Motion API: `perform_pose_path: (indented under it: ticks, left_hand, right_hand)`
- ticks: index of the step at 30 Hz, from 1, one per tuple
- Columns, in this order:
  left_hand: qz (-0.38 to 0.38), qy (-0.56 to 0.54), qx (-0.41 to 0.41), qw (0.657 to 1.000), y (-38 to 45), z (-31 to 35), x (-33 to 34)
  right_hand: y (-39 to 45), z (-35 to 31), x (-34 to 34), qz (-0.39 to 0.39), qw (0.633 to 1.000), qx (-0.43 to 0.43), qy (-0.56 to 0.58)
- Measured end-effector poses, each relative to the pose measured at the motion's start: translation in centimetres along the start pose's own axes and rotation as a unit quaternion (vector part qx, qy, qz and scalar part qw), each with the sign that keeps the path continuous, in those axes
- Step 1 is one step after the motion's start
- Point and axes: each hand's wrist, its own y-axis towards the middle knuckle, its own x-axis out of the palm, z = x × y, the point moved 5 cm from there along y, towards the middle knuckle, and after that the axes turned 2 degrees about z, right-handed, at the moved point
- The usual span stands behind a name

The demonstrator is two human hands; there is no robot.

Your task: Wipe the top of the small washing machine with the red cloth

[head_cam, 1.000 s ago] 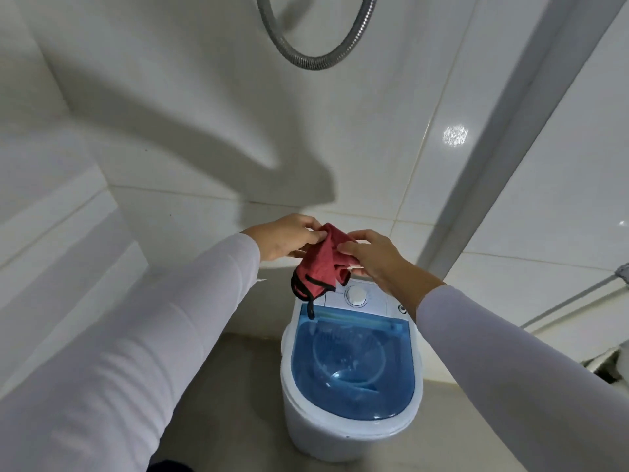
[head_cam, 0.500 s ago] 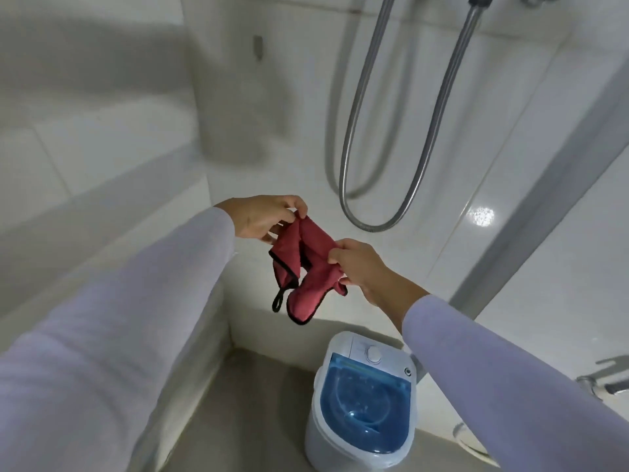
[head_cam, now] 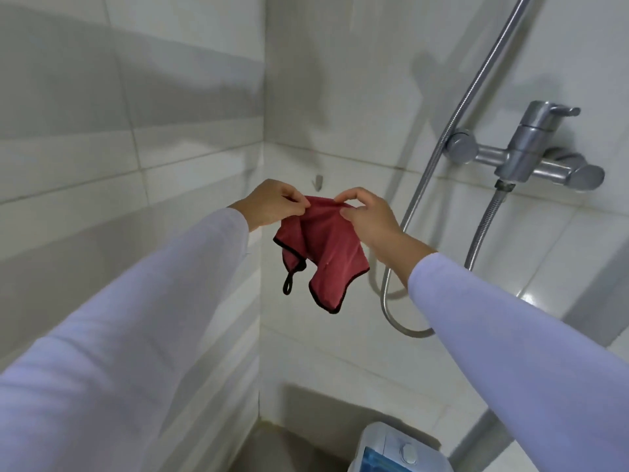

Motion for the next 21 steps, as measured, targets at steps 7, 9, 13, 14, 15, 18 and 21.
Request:
perform_pose_path:
  ticks: [7, 9, 13, 14, 15, 18, 21]
  left_hand:
    - [0.104, 0.056, 0.048, 0.992, 6.1, -0.4, -0.8]
    - [0.111, 0.058, 0.047, 0.991, 7.9, -0.9, 0.0]
    - [0.119, 0.054, 0.034, 0.991, 10.9, -2.3, 1.9]
    - [0.118, 0.051, 0.026, 0.991, 11.3, -2.7, 2.4]
    - [0.122, 0.045, 0.02, 0.991, 11.6, -3.0, 2.9]
    - [0.145, 0.019, 0.009, 0.989, 11.9, -4.1, 3.9]
    - [0.15, -0.027, -0.009, 0.988, 11.8, -5.3, 5.0]
  right_hand:
    - [6.8, 0.3, 2.5, 0.025, 0.993, -0.026, -0.113]
    - [8.2, 0.8, 3.0, 0.03, 0.99, -0.013, -0.135]
    - [10.7, 2.3, 3.7, 0.035, 0.985, 0.002, -0.171]
    - [11.1, 2.7, 4.0, 0.036, 0.984, 0.007, -0.177]
    - [11.3, 3.1, 4.3, 0.036, 0.983, 0.011, -0.181]
    - [11.8, 4.2, 5.0, 0.041, 0.981, 0.026, -0.187]
    - [11.8, 5.5, 5.6, 0.027, 0.983, 0.027, -0.181]
